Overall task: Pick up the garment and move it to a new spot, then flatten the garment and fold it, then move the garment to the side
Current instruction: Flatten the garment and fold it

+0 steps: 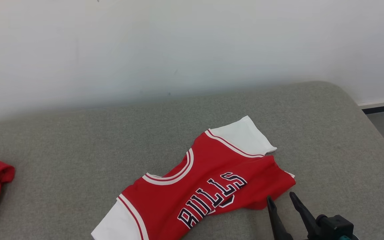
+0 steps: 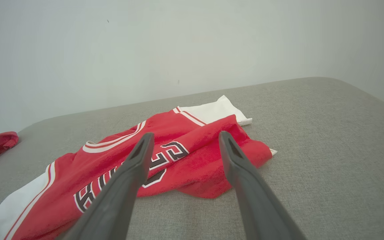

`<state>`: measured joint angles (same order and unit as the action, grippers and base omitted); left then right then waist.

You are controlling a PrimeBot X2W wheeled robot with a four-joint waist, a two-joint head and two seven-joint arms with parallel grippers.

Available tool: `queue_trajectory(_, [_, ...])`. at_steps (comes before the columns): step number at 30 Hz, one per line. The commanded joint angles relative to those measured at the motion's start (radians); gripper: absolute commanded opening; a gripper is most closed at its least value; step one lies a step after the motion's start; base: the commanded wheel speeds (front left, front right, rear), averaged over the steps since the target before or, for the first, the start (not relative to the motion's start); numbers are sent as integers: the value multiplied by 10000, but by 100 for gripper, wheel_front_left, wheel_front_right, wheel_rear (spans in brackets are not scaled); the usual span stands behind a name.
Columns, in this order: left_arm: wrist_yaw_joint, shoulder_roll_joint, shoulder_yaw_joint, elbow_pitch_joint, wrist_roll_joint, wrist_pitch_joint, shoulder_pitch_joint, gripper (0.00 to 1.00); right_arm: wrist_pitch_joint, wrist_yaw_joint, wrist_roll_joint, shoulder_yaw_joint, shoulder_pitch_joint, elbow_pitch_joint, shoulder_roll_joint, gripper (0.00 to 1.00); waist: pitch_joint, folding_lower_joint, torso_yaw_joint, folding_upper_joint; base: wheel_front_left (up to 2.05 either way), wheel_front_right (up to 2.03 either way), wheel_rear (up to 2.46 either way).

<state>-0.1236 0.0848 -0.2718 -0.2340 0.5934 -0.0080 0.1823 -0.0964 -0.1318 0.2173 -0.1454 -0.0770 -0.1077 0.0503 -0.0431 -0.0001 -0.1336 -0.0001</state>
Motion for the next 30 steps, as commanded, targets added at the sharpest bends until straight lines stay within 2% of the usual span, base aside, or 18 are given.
queue_trajectory(1, [-311, 372, 250, 179, 211, 655, 356, 100, -36, 22, 4, 20, -107, 0, 0, 100, -95, 1, -171, 1, 0, 0, 0])
queue_trajectory(7, [-1338, 1556, 1015, 1249, -378, 1045, 521, 100, -63, 22, -27, 115, -224, 8, 0, 100, -149, 1, -368, 1, 0, 0, 0])
queue_trajectory(9, [-1304, 1754, 1018, 1618, -500, 1160, 98, 100, -74, 22, -19, 146, -247, 22, 0, 100, -137, 1, -405, 1, 0, 0, 0])
queue_trajectory(10, [-1053, 1952, 749, 1852, -684, 1360, -568, 100, -68, 22, -17, 149, -244, 45, 0, 100, -88, 1, -441, 1, 0, 0, 0])
queue_trajectory(11, [-880, 1836, 365, 1806, -886, 1708, -1576, 100, -28, 22, -31, 53, -147, 74, 0, 100, 14, 1, -566, 1, 0, 0, 0])
queue_trajectory(13, [-755, 1503, -3, 1545, -866, 2054, -2557, 100, 9, 22, -47, 9, -43, 103, 3, 100, 137, 1, -746, 1, 0, 0, 0])
queue_trajectory(14, [-561, 1295, -298, 966, -876, 2408, -3523, 100, 45, 22, -39, -27, 1, 119, 3, 100, 298, 1, -990, 1, 0, 0, 0])
queue_trajectory(16, [-365, 919, -465, 175, -659, 2675, -4432, 100, 51, 22, -102, -91, 67, 126, -3, 100, 491, 1, -1284, 1, 0, 0, 0])
queue_trajectory(19, [-231, 502, -461, -1195, -442, 2791, -5434, 100, 106, 22, -155, -162, 120, 118, 3, 100, 778, 1, -1831, 1, 0, 0, 0])
queue_trajectory(20, [-152, 364, -461, -2055, -353, 2854, -6046, 100, 87, 22, -132, -177, 187, 145, 0, 100, 1039, 1, -2210, 1, 0, 0, 0])
queue_trajectory(24, [-11, 301, -452, -3404, -382, 2709, -6976, 100, -22, 22, -35, -218, 340, 140, -2, 100, 1521, 1, -2965, 1, 0, 0, 0])
queue_trajectory(30, [-30, 550, -506, -5053, -632, 2713, -8125, 100, -243, 22, 79, -217, 485, 50, -11, 100, 2165, 1, -3525, 1, 0, 0, 0])
